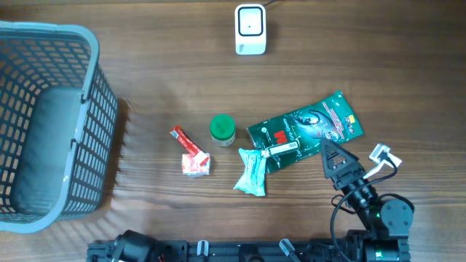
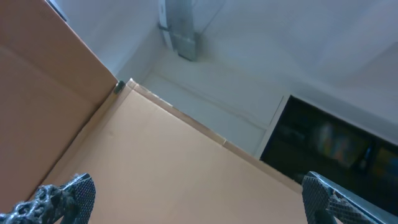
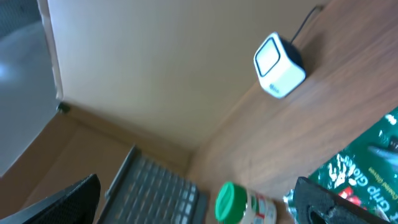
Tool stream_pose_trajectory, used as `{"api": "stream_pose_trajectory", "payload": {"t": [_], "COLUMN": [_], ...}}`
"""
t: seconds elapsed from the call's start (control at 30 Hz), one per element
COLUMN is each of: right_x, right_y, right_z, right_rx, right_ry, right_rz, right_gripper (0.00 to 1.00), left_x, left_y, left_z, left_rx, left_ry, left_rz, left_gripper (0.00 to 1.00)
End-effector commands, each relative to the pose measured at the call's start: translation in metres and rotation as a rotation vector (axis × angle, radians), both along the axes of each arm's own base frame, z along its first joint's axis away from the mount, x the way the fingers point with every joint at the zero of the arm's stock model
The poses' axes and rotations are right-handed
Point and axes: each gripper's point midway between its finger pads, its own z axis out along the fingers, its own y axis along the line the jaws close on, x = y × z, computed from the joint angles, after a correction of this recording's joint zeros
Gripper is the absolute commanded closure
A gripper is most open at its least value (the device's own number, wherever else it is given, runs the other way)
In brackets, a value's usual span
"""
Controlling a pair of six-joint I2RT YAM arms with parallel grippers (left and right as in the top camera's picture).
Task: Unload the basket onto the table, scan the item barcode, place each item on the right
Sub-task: 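Reach the right gripper left toward the green box on the glove pack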
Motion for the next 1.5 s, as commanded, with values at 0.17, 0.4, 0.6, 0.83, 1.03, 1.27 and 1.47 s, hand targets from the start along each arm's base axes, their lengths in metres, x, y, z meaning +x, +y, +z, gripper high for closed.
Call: {"api": "stream_pose_trajectory", "payload": {"t": [0.17, 0.4, 0.6, 0.83, 1.03, 1.27, 1.47], "right_x": [-0.004, 0.001, -0.020, -0.021, 0.010, 0.020, 0.032], "right_y": [0.009, 0.005, -0.013, 0.022, 0.068, 0.090, 0.080], "right_z": [0.026, 0.011, -0.086, -0.151, -0.152, -0.149, -0.148], "right_rx": [-0.214, -0.234, -0.178, -0.166, -0.173, -0.198, -0.217], "right_ry": [0.164, 0.609, 1.128, 1.281, 1.187, 1.106, 1.056], "right_rz": [0.081, 0.118, 0.006, 0.226, 0.138, 0.007, -0.064], "right_gripper": [0.00, 0.00, 0.00, 0.00, 0.00, 0.09, 0.40], "left_x": [-0.067, -0.090, -0.093, -0.117, -0.118, -0.121, -0.121], "left_y": [-0.002, -0.015, -0.036, -0.048, -0.050, -0.055, -0.055], "left_z": [-0.008, -0.012, -0.007, -0.011, -0.010, -0.010, -0.011], "left_rx": [0.012, 0.033, 0.114, 0.315, 0.338, 0.333, 0.327], "left_ry": [-0.123, -0.160, -0.172, -0.190, -0.189, -0.175, -0.167], "left_rz": [0.114, 0.205, 0.201, 0.194, 0.207, 0.272, 0.293], "left_gripper": [0.00, 0.00, 0.00, 0.00, 0.00, 0.00, 0.00]}}
